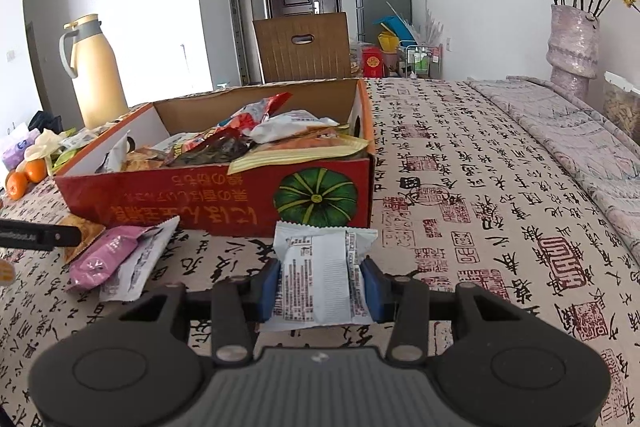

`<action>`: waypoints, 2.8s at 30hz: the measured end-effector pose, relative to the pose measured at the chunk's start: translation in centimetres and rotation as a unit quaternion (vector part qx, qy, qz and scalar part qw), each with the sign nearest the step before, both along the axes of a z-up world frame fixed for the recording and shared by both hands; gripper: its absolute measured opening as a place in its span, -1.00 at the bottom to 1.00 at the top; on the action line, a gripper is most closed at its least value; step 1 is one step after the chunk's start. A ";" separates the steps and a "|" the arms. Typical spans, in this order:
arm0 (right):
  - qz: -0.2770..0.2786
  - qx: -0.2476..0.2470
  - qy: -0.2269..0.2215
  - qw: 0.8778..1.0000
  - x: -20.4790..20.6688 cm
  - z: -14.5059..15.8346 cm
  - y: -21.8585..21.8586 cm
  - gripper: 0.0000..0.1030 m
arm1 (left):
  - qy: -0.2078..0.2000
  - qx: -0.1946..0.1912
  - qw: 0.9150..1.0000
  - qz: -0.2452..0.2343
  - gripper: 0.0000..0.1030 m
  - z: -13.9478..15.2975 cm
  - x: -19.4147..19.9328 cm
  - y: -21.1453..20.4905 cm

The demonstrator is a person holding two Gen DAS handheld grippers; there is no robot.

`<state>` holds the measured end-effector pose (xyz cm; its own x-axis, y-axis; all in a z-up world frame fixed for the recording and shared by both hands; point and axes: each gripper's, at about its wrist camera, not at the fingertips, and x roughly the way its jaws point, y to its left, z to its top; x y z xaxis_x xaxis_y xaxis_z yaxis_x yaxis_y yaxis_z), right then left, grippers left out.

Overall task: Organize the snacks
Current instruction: 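Grasp the white cookie packet with the left tool while the right tool holds its packet, then carry both packets over the box with both tools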

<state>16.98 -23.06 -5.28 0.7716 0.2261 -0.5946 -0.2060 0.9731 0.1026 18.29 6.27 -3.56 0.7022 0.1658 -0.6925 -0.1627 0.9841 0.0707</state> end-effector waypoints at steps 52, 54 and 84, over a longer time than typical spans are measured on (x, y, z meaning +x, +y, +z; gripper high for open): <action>0.037 0.012 -0.016 0.999 -2.4 1.3 1.6 -0.17 | -0.043 -0.043 0.996 -0.066 0.00 2.9 -3.9 -3.9; 0.042 0.012 -0.021 0.999 -2.5 1.8 1.9 -0.17 | -0.044 -0.043 0.996 -0.072 0.00 3.2 -3.8 -4.4; 0.041 0.023 -0.092 0.995 5.7 6.9 3.6 -0.16 | -0.085 -0.056 0.992 -0.079 0.00 7.5 4.8 -8.1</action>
